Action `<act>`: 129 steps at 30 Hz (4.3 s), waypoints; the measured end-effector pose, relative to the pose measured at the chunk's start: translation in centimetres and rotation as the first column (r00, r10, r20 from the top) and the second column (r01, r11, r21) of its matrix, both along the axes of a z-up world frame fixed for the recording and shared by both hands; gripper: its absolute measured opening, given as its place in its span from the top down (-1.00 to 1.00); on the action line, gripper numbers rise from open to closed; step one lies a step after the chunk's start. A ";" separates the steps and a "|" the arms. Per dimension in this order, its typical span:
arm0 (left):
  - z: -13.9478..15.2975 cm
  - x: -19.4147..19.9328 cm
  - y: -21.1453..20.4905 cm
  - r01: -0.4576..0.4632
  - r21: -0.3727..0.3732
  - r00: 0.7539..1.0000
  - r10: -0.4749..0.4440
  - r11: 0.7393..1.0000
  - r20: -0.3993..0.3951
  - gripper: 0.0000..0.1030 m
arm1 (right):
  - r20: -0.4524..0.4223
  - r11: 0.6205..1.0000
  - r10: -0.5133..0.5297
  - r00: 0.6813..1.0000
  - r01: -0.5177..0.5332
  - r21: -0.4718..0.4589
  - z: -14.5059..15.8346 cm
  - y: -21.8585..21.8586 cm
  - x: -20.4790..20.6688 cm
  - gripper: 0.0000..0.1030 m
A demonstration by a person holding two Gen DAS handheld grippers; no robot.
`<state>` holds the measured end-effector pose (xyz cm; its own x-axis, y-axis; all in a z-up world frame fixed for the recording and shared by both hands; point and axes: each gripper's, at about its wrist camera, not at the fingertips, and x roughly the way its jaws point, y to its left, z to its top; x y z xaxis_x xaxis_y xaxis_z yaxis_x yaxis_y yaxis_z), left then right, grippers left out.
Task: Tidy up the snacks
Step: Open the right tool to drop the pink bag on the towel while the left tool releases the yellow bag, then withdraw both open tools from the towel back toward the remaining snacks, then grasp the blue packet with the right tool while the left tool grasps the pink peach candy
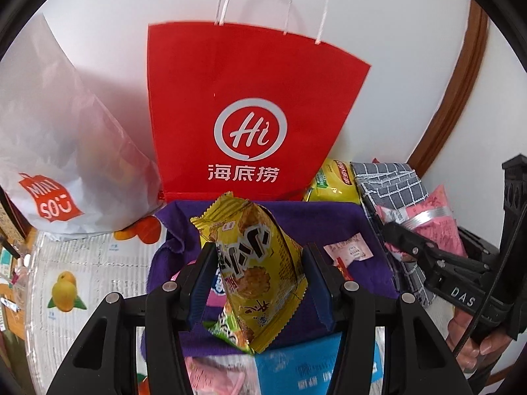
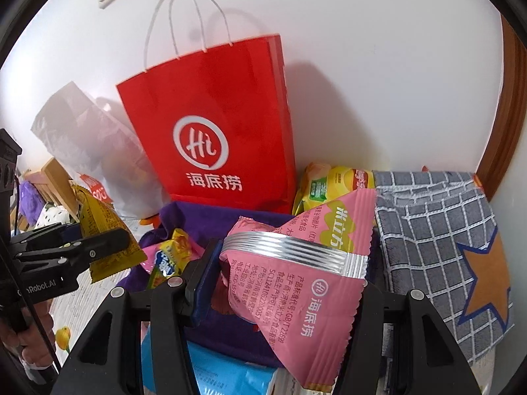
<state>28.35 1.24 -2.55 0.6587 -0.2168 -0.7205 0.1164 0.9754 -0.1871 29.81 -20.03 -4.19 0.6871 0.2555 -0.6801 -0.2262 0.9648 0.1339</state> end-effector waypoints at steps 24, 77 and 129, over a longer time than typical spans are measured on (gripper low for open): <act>-5.5 4.0 1.3 0.007 -0.059 0.992 -0.014 0.998 -0.126 0.01 | -0.259 0.989 0.132 0.957 -0.145 -0.031 -9.6 2.8 4.7 -0.06; 0.9 -7.4 -2.3 0.051 0.098 0.998 -0.053 0.994 0.015 -0.51 | -0.032 0.985 -0.171 0.985 0.169 -0.043 0.0 -3.2 -11.0 -0.51; -8.9 -14.6 6.7 -0.100 0.055 0.987 0.106 0.993 -0.120 -0.51 | -0.155 0.991 0.134 0.979 -0.137 -0.011 -9.7 6.9 -17.4 0.66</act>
<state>13.75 7.93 -11.40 0.5819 -0.1149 -0.8051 -0.0062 0.9893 -0.1457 12.38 -13.11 -13.92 0.5341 0.3232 -0.7812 -0.3331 0.9298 0.1569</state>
